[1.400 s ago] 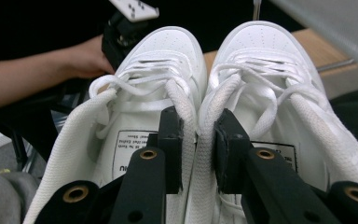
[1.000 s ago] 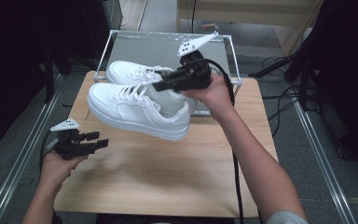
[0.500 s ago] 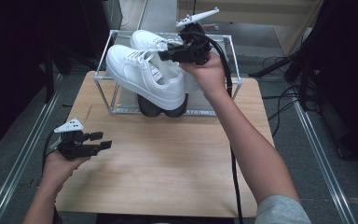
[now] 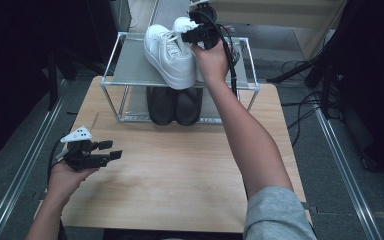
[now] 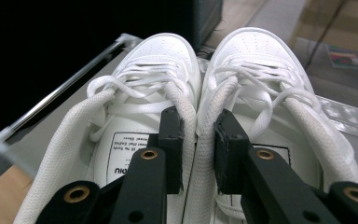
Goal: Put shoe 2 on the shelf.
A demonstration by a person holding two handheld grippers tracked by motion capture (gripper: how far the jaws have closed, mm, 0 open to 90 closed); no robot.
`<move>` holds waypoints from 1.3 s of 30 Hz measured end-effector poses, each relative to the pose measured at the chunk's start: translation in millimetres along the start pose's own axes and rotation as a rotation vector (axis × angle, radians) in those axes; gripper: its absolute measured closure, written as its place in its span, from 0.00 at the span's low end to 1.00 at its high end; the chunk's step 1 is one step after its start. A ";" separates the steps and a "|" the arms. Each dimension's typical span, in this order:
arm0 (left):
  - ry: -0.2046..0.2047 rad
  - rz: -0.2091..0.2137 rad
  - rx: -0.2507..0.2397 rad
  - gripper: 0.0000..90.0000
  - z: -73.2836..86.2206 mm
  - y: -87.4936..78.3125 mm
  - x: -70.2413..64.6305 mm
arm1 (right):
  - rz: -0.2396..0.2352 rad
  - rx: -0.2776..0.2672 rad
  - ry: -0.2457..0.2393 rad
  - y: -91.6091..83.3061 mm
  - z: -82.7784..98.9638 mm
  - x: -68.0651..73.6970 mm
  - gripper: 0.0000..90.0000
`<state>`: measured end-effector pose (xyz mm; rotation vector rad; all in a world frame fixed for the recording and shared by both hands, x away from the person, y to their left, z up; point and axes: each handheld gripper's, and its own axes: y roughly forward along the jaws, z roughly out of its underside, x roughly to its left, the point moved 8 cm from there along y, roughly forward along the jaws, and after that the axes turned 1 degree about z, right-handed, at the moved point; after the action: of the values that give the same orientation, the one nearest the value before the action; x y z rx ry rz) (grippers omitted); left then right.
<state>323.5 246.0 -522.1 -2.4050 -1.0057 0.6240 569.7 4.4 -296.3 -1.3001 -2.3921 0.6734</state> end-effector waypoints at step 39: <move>0.091 0.070 0.071 0.43 -8.7 28.1 -16.3 | 0.256 0.012 0.147 32.3 11.5 10.7 0.58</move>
<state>333.1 214.2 -527.4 -2.3921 -0.8514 0.5589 580.6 25.9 -323.0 -1.6095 -2.1235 0.6349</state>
